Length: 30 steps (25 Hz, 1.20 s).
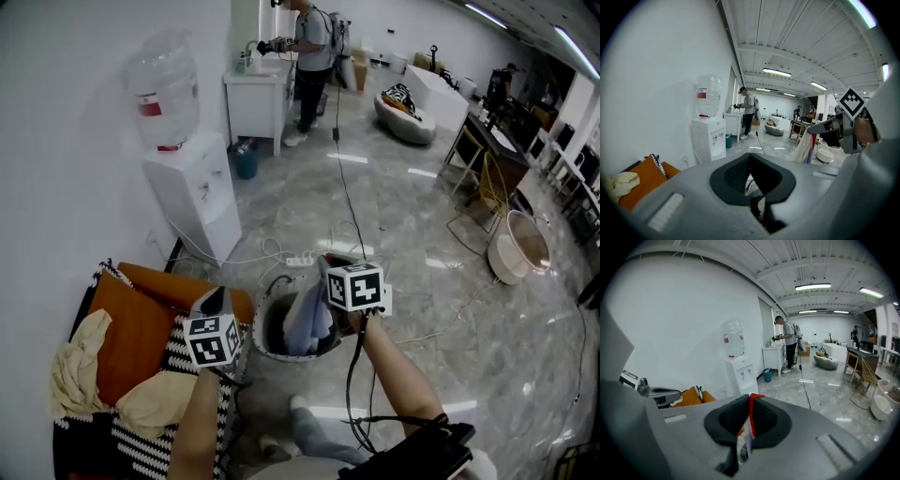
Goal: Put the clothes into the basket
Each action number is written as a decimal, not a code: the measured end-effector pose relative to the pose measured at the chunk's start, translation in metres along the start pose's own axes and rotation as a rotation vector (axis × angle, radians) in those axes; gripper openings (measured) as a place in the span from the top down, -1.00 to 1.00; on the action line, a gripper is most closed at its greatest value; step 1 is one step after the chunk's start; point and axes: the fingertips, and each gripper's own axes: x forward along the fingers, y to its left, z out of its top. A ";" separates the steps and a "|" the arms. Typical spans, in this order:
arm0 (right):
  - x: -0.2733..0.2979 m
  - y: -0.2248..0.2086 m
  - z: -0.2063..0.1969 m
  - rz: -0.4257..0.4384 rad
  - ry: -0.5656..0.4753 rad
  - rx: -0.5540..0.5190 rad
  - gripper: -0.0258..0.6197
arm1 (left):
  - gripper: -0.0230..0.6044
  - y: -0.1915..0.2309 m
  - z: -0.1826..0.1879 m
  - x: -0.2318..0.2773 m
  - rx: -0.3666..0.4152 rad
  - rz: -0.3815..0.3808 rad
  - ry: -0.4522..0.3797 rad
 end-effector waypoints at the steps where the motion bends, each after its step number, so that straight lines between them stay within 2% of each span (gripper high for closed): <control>1: 0.006 -0.002 -0.010 0.002 0.020 0.001 0.89 | 0.92 -0.002 -0.008 0.004 0.002 -0.003 0.016; 6: 0.040 -0.015 -0.063 0.008 0.119 0.034 0.89 | 0.92 -0.002 -0.050 0.029 -0.018 0.000 0.095; 16: 0.104 -0.038 -0.142 0.022 0.279 0.097 0.89 | 0.92 -0.006 -0.111 0.077 -0.064 0.011 0.223; 20: 0.124 -0.035 -0.168 0.061 0.363 0.117 0.89 | 0.92 -0.002 -0.133 0.085 -0.091 0.029 0.259; 24: 0.141 -0.029 -0.188 0.094 0.422 0.088 0.89 | 0.92 0.007 -0.152 0.090 -0.117 0.052 0.285; 25: 0.144 -0.029 -0.193 0.102 0.439 0.084 0.87 | 0.92 0.008 -0.156 0.091 -0.123 0.056 0.290; 28: 0.151 -0.032 -0.213 0.121 0.504 0.101 0.53 | 0.92 0.010 -0.166 0.095 -0.138 0.067 0.306; 30: 0.151 -0.036 -0.231 0.114 0.558 0.119 0.47 | 0.92 0.011 -0.173 0.097 -0.145 0.073 0.320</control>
